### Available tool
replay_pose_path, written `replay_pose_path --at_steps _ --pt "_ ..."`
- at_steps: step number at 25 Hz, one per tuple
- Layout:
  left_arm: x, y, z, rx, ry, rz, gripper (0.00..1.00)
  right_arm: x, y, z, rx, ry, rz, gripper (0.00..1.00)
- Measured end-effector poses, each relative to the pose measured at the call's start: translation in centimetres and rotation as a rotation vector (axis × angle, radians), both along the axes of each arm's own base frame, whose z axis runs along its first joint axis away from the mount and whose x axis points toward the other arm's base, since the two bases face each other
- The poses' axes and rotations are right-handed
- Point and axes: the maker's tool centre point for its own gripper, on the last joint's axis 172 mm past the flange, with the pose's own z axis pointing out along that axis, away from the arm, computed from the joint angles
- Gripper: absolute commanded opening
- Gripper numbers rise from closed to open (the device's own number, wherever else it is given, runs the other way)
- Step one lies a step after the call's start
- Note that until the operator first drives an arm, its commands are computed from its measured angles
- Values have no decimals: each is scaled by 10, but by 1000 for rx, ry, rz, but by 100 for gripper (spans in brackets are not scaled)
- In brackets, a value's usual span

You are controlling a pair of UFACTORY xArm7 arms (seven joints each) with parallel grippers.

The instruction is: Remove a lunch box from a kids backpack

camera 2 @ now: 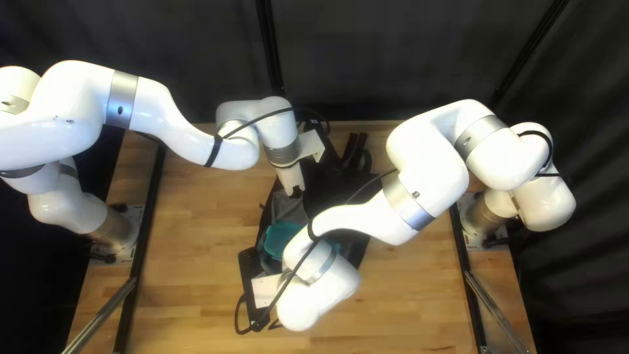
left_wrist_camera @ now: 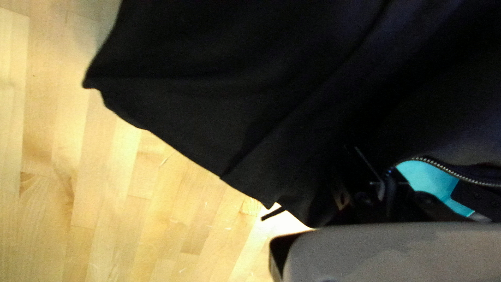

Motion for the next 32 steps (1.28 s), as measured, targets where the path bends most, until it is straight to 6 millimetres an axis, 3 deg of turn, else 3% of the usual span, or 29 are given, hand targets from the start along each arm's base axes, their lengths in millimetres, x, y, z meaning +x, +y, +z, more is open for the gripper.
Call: replay_pose_path --at_steps 9,22,32 --pt "0 0 0 0 0 0 0 -2 -7 49 -31 1 38 0" --pt "0 0 0 0 0 0 0 -6 -5 84 -42 -12 53 0" --pt "0 0 0 0 0 0 0 5 17 105 -25 -24 62 0"
